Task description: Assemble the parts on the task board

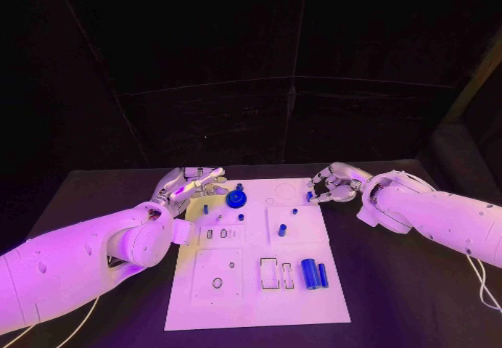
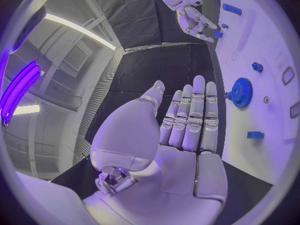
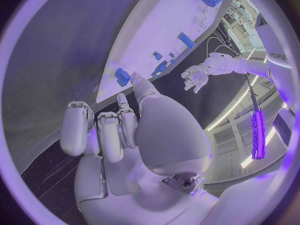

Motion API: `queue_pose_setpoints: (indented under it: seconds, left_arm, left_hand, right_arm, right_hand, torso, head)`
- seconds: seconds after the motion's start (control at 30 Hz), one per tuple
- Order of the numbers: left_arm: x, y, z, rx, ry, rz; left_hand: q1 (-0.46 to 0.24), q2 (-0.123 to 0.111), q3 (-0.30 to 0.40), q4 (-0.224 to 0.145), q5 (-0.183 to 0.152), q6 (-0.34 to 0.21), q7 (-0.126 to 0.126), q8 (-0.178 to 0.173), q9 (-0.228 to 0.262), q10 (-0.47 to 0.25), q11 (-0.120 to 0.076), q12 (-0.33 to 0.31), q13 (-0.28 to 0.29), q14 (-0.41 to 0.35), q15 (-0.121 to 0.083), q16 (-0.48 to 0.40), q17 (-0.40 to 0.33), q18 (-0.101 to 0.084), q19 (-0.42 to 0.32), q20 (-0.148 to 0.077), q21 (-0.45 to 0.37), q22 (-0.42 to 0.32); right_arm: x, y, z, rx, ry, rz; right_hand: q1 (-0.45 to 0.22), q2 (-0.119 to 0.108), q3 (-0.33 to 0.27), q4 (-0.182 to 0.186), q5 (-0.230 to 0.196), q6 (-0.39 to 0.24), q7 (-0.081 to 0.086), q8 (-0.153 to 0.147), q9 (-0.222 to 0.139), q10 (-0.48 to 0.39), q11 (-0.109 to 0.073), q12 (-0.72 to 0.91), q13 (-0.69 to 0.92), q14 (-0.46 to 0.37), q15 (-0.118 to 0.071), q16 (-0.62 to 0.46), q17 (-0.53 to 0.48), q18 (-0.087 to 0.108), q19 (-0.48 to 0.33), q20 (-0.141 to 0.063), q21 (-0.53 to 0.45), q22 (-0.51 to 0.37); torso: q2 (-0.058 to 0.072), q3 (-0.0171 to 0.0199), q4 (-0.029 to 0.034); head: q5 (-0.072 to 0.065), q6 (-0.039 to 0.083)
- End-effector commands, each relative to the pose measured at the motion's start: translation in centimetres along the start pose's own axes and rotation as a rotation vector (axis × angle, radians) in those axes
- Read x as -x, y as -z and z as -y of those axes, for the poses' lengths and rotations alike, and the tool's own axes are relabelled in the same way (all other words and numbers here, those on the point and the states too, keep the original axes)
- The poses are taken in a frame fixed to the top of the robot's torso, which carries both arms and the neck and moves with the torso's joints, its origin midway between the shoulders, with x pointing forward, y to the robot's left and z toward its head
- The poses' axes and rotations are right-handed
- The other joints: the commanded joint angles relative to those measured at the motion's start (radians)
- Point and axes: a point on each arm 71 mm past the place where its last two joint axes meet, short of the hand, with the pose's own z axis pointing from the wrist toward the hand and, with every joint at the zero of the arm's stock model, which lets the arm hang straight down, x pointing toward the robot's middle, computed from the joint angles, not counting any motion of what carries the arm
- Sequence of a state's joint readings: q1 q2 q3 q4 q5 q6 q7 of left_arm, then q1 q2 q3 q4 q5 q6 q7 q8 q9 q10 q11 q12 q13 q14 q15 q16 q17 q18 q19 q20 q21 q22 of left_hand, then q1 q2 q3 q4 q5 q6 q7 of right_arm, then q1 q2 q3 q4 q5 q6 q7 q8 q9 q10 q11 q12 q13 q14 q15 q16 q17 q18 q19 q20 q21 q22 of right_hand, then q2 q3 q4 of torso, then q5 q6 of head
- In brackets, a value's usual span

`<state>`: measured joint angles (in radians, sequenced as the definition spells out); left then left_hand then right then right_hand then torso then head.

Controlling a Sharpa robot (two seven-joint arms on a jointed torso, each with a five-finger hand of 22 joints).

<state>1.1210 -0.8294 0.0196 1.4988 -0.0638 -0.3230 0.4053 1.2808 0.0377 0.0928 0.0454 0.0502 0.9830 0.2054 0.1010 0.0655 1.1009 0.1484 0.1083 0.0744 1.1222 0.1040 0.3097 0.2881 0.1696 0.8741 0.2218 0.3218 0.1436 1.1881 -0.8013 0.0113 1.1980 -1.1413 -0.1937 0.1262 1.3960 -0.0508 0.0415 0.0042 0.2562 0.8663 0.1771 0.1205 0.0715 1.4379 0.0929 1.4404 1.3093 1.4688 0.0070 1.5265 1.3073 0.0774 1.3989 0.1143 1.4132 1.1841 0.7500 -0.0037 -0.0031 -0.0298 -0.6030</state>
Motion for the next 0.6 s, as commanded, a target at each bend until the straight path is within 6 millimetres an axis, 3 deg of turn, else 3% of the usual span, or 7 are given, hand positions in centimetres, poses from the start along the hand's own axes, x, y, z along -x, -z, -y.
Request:
queue_pose_setpoints:
  seconds: [0.03,0.6]
  left_arm:
    - [-0.14,-0.03,0.12,-0.012,-0.001,-0.017]
    - [-0.12,-0.08,0.09,-0.011,-0.001,-0.016]
  left_hand:
    - [0.000,0.008,0.000,-0.005,0.002,0.007,0.000,-0.001,0.001,0.007,0.001,-0.002,0.001,0.000,-0.001,-0.004,0.002,0.015,0.003,0.002,-0.005,-0.001]
    - [0.000,0.008,0.000,-0.005,0.002,0.007,0.000,-0.001,0.001,0.007,0.001,-0.002,0.001,0.000,-0.001,-0.004,0.002,0.015,0.003,0.002,-0.005,-0.001]
  right_arm:
    - [-0.29,-0.06,0.01,0.000,0.010,-0.029]
    - [-1.03,-0.48,0.25,-0.016,0.013,-0.039]
  right_hand:
    - [0.000,0.011,-0.003,-0.005,-0.002,0.011,-0.002,0.007,0.002,0.002,-0.006,0.007,0.090,0.077,0.002,-0.002,0.147,-0.002,-0.002,0.000,0.000,0.002]
    - [-0.009,0.049,0.006,-0.006,-0.018,0.059,-0.012,0.033,0.003,0.009,-0.015,0.013,0.098,0.078,-0.005,0.000,0.152,-0.003,0.002,-0.006,0.002,0.007]
  torso:
    - [0.001,0.0000,-0.0001]
    - [0.000,0.0005,0.0003]
  head:
    - [0.003,0.000]
    - [0.003,-0.006]
